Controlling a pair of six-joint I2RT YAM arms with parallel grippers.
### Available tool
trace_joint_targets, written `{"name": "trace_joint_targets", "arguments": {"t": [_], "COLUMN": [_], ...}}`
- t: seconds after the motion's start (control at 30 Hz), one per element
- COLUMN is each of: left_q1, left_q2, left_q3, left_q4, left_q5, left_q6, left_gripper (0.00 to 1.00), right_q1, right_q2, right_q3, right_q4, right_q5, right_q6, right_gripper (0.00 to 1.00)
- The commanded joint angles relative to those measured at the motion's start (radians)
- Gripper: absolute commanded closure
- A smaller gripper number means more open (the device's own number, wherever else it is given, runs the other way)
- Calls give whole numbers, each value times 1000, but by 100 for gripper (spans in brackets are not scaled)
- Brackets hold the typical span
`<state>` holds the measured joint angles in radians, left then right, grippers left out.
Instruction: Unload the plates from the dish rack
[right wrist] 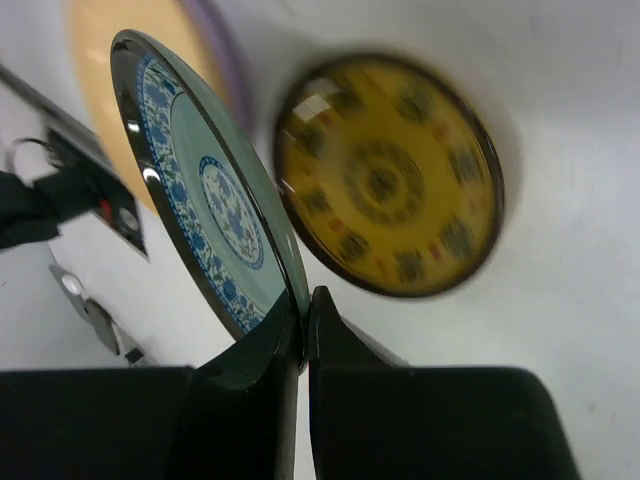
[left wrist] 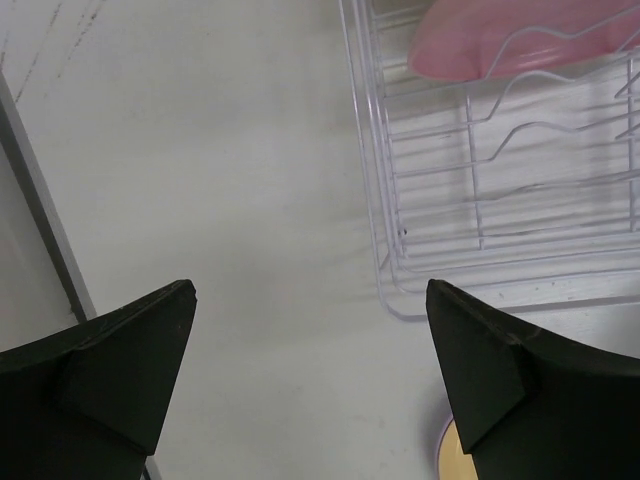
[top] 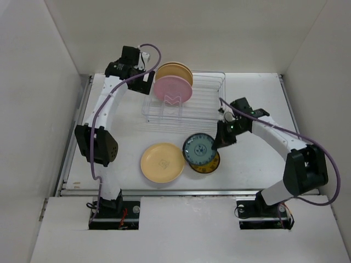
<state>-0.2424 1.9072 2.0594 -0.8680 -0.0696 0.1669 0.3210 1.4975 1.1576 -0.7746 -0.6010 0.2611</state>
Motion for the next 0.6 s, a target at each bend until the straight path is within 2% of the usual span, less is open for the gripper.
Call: {"name": "trace_joint_targets", "arguments": {"t": [0.0, 0.17, 0.27, 0.33, 0.37, 0.43, 0.47, 0.57], "left_q1": [-18, -28, -37, -47, -47, -47, -47, -47], "left_q2": [-69, -79, -102, -102, -102, -112, -112, -112], "left_q3": [-13, -56, -119, -145, -145, -154, -154, -163], "left_q4": [40, 29, 20, 20, 9, 9, 9, 9], "left_q5": [-19, 2, -18, -27, -36, -45, -45, -55], "left_q6": [71, 82, 82, 91, 91, 91, 91, 91], "left_gripper": [0, 0, 0, 0, 0, 0, 0, 0], "right_q1": [-17, -72, -73, -73, -73, -73, -73, -73], "right_q2": [-75, -105, -65, -19, -5, 18, 30, 30], "right_q3": [-97, -225, -265, -275, -276, -276, -276, -276], "right_q4": [-52, 53, 115, 152, 161, 161, 161, 138], "right_q5": [49, 174, 213, 204, 190, 181, 202, 254], "right_q6": [68, 148, 171, 171, 171, 161, 149, 148], "right_gripper": [100, 100, 100, 90, 79, 69, 58, 46]}}
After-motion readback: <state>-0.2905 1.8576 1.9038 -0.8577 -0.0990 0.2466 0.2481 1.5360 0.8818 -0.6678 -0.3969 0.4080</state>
